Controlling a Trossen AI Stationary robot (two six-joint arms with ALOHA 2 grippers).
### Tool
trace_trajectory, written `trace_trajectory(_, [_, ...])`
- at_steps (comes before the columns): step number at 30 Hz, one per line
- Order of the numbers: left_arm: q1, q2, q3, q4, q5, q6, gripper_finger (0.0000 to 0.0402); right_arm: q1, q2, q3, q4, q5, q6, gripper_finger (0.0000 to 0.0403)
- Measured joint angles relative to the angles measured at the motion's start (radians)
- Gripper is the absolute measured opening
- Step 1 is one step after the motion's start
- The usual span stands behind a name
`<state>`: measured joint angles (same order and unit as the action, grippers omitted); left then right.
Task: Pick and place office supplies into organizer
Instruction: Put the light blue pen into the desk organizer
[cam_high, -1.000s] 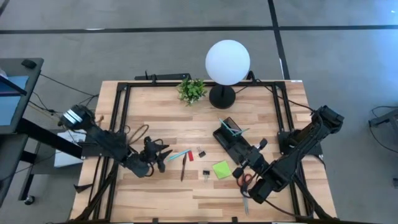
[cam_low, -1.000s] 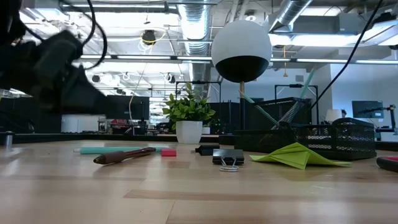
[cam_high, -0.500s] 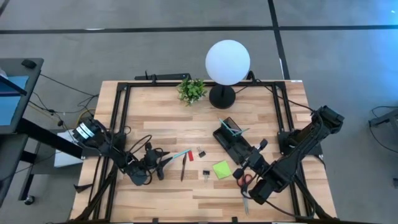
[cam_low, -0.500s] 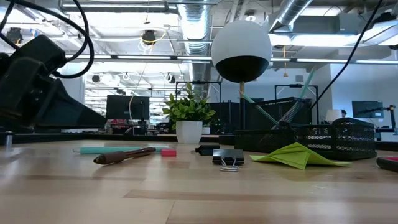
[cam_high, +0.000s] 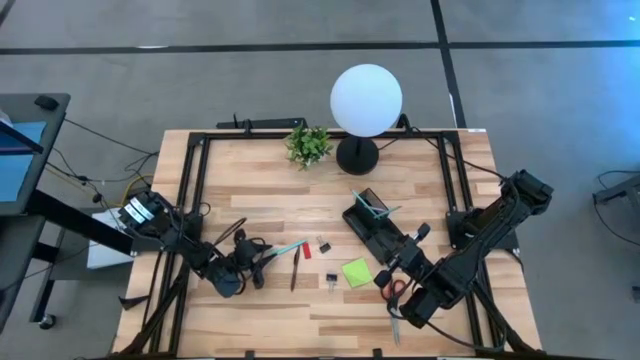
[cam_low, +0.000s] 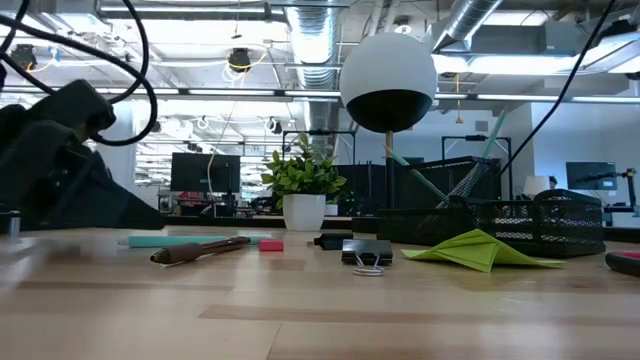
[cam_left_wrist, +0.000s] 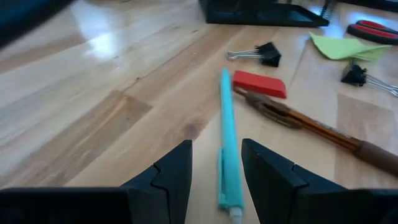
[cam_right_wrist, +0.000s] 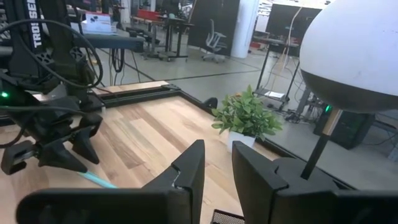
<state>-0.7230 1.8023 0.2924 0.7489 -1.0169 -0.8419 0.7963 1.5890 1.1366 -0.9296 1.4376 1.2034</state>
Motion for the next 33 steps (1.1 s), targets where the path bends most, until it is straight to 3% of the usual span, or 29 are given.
trace_trajectory(15, [0.018, 0.000, 0.000, 0.012, 0.089, -0.015, 0.0135, 0.000, 0.000, 0.000, 0.000, -0.002, 0.000, 0.0075])
trace_trajectory(22, [0.076, 0.016, 0.041, -0.009, 0.142, 0.009, 0.0135, -0.008, 0.000, 0.000, 0.000, -0.027, 0.000, 0.0075])
trace_trajectory(26, [0.108, 0.122, 0.087, 0.041, 0.102, 0.018, 0.0135, -0.009, 0.000, 0.000, 0.001, -0.029, -0.001, 0.0075])
trace_trajectory(31, [0.069, 0.301, 0.131, 0.229, -0.085, 0.105, 0.0135, -0.009, 0.000, 0.000, 0.004, -0.031, -0.007, 0.0075])
trace_trajectory(33, [0.048, 0.337, 0.129, 0.304, -0.113, 0.133, 0.0135, -0.009, 0.000, 0.001, 0.005, -0.035, -0.008, 0.0075])
